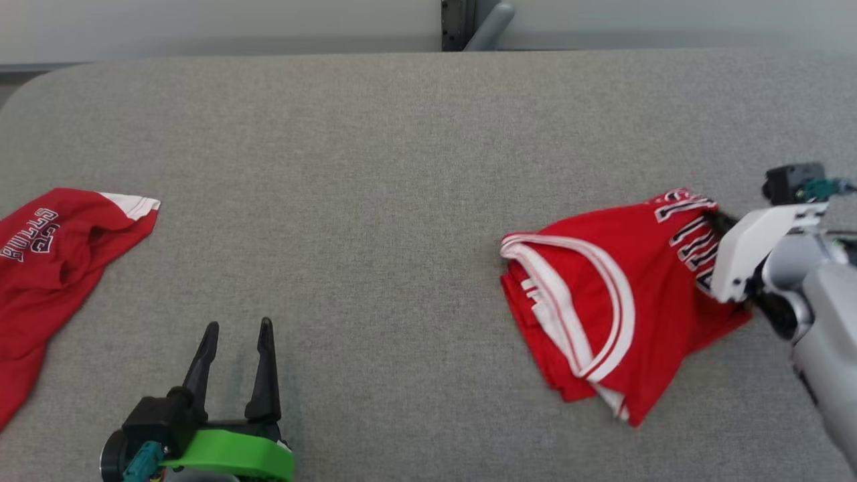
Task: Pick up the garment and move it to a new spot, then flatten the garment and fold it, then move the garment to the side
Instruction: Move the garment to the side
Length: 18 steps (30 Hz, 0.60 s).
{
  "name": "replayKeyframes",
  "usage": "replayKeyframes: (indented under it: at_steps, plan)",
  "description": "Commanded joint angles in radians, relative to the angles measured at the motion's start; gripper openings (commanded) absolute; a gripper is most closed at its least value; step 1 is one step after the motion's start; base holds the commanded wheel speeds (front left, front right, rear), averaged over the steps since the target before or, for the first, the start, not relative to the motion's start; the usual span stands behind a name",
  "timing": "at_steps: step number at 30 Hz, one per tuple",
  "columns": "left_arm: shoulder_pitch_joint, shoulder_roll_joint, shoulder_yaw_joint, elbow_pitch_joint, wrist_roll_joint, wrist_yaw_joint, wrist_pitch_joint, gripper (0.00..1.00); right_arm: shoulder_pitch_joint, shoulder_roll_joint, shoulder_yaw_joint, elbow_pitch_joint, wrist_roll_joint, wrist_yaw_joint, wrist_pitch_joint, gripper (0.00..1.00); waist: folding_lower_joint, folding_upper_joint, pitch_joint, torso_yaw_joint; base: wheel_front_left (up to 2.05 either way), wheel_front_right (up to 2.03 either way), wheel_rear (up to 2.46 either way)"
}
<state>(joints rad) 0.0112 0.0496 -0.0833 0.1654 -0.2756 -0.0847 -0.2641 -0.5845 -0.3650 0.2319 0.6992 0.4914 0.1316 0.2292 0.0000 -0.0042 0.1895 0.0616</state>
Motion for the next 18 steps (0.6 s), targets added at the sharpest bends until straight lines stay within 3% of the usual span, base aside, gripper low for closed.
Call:
replayKeyframes:
  at_steps: [1, 5, 6, 13, 18]
  plan:
    - [-0.033, 0.002, 0.009, -0.011, 0.012, -0.006, 0.000, 1.00, -0.049, -0.046, -0.008, -0.006, 0.010, -0.002, -0.003, 0.00, 0.0000, 0.0042, 0.090, -0.027, 0.00, 0.00, 0.00]
    - [-0.070, 0.002, 0.025, -0.032, 0.030, -0.015, 0.000, 1.00, -0.130, -0.161, -0.040, 0.008, 0.000, -0.002, 0.018, 0.00, 0.0000, 0.0042, 0.145, -0.037, 0.00, 0.00, 0.00]
    - [-0.070, 0.002, 0.025, -0.032, 0.030, -0.015, 0.000, 1.00, -0.130, -0.161, -0.040, 0.008, 0.000, -0.002, 0.018, 0.00, 0.0000, 0.0042, 0.145, -0.037, 0.00, 0.00, 0.00]
    - [-0.102, 0.002, 0.041, -0.068, 0.053, -0.028, 0.000, 1.00, -0.201, -0.346, -0.165, 0.099, -0.083, -0.002, 0.021, 0.00, 0.0000, 0.0042, 0.202, -0.036, 0.00, 0.00, 0.00]
    - [-0.098, 0.002, 0.045, -0.069, 0.059, -0.031, 0.000, 1.00, -0.228, -0.391, -0.245, 0.181, -0.164, -0.002, -0.010, 0.00, 0.0000, 0.0042, 0.213, -0.031, 0.00, 0.00, 0.00]
